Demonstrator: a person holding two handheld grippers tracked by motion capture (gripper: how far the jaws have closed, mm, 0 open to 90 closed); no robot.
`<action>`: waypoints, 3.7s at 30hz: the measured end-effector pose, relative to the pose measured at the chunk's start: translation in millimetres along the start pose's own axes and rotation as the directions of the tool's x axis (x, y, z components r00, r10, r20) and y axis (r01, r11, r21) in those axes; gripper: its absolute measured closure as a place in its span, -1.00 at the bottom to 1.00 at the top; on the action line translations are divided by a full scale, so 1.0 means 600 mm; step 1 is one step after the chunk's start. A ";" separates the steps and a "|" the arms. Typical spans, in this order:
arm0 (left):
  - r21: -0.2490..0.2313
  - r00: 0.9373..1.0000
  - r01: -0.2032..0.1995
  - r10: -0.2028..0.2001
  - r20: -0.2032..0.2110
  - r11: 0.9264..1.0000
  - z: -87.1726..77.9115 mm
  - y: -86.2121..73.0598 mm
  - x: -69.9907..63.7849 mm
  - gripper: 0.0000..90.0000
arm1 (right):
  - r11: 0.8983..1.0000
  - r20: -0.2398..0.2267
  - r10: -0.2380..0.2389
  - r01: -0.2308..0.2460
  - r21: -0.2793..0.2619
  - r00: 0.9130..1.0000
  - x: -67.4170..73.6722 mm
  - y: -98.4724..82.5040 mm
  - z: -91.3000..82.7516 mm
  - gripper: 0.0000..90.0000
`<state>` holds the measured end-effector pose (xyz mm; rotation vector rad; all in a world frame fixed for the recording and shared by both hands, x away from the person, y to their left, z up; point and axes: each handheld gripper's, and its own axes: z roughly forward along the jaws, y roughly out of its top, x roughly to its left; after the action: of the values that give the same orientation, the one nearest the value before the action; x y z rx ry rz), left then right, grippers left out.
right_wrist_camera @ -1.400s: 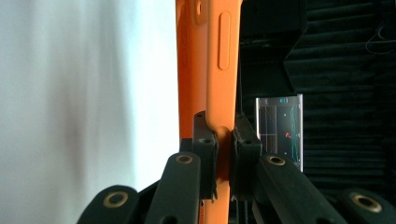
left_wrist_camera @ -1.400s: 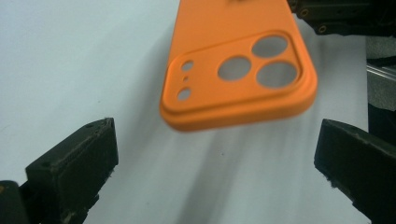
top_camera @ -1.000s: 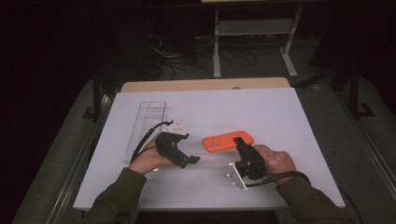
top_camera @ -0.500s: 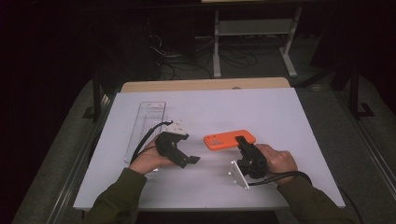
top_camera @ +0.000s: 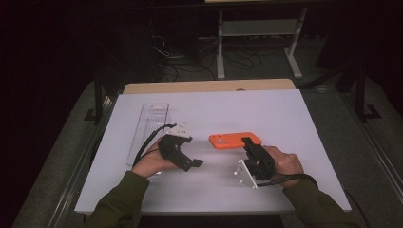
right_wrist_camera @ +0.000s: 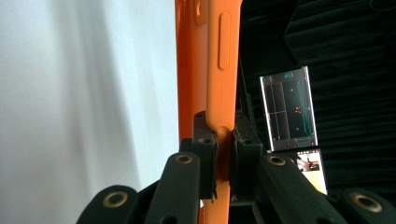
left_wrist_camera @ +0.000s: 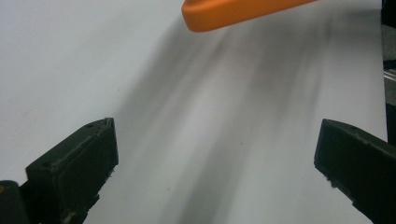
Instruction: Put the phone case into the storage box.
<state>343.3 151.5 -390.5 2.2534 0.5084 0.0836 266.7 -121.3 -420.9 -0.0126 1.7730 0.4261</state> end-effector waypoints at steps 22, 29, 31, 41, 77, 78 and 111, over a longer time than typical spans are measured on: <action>0.004 1.000 -0.007 0.007 -0.001 1.000 0.000 0.000 0.002 -1.00 | 0.994 -0.078 0.112 -0.111 0.025 0.991 -0.007 -0.007 0.006 0.80; -0.005 1.000 0.018 -0.018 0.004 1.000 0.002 0.000 0.000 -1.00 | 0.987 -0.099 0.161 -0.159 0.032 0.982 -0.011 -0.010 0.010 0.80; -0.005 1.000 0.018 -0.018 0.004 1.000 0.002 0.000 0.000 -1.00 | 0.984 -0.104 0.176 -0.173 0.038 0.979 -0.012 -0.011 0.010 0.80; 0.002 1.000 0.010 -0.010 0.004 1.000 0.000 0.000 0.002 -1.00 | 0.963 -0.132 0.269 -0.263 0.062 0.954 -0.020 -0.014 0.014 0.80; 0.000 1.000 0.030 -0.030 -0.003 1.000 0.000 0.000 0.001 -1.00 | 0.654 -0.249 0.756 -0.714 0.251 0.605 -0.049 -0.037 0.031 0.80; -0.002 1.000 0.030 -0.030 -0.004 1.000 0.000 0.000 0.001 -1.00 | 0.647 -0.254 0.762 -0.719 0.254 0.596 -0.051 -0.039 0.031 0.80; -0.169 0.983 0.163 -0.175 -0.062 0.972 0.000 0.038 0.002 -1.00 | 0.517 -0.295 0.851 -0.793 0.322 0.435 -0.058 -0.036 0.042 0.80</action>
<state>352.0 138.8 -373.8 2.0448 0.7075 0.1205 304.0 -141.5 -398.7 1.0050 2.1498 1.0840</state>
